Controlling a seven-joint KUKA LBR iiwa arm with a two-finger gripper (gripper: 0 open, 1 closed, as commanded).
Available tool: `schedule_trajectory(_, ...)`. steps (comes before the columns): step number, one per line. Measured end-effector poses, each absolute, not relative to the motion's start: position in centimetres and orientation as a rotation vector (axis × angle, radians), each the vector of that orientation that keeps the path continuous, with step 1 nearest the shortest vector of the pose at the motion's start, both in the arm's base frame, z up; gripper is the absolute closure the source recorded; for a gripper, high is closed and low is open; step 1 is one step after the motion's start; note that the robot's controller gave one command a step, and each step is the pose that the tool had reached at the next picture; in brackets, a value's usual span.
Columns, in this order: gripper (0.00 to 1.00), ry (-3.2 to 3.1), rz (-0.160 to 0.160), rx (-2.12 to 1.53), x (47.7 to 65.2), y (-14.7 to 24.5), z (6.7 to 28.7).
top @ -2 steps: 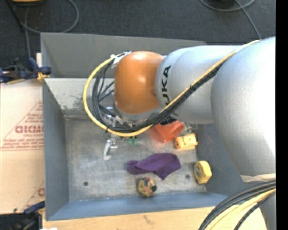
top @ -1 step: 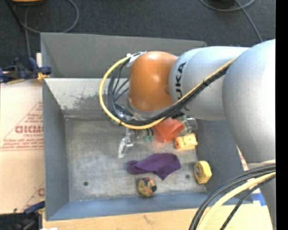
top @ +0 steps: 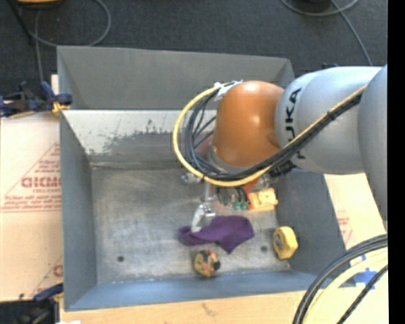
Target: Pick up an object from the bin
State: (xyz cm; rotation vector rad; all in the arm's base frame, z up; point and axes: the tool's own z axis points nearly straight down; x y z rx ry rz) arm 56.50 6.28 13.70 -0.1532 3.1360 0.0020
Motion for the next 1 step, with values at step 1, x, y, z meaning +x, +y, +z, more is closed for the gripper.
schedule_trajectory(1,0.0,3.127,0.0,-0.229,54.96,3.2,8.04)
